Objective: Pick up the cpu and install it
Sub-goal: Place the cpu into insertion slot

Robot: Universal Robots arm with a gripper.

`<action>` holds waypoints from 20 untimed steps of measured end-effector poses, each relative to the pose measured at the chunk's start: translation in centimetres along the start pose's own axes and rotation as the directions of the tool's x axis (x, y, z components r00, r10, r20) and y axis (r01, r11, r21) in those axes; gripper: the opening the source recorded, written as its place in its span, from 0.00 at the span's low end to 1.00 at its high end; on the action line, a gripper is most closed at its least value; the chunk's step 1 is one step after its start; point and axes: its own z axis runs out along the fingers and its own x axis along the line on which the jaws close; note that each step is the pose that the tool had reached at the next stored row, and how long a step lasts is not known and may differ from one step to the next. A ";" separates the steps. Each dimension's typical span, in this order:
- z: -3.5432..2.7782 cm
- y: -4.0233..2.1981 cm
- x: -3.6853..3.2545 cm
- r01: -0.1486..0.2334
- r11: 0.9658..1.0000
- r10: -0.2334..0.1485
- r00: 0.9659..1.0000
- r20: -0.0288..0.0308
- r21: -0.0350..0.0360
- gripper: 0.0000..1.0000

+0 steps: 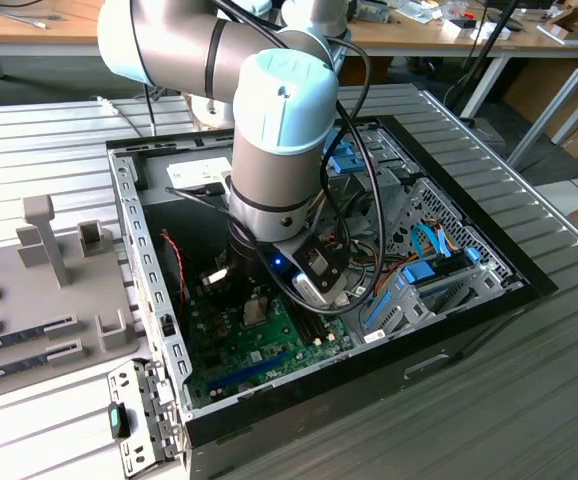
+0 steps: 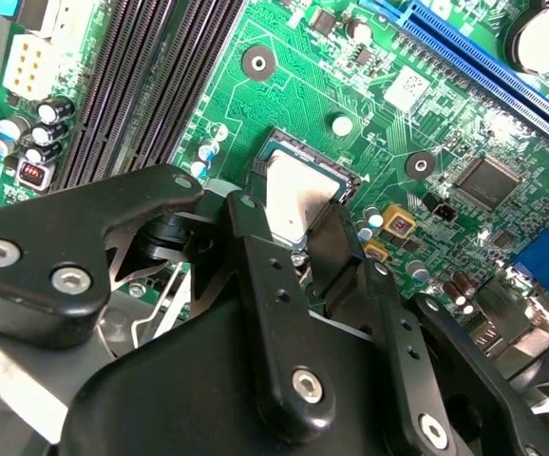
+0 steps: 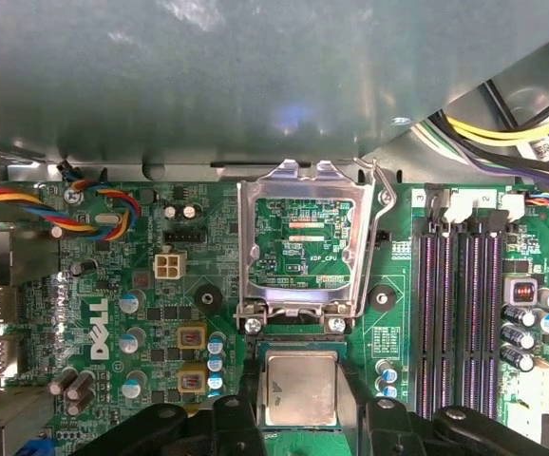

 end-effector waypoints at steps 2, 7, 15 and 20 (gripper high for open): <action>0.01 0.00 -0.01 0.000 1.000 0.000 1.000 0.000 0.000 0.41; 0.02 0.00 0.00 0.000 1.000 0.000 1.000 0.000 0.000 0.41; -0.20 0.00 0.03 0.000 1.000 0.000 1.000 0.001 -0.002 0.41; -0.44 -0.15 0.12 0.000 1.000 0.000 1.000 0.001 -0.002 0.41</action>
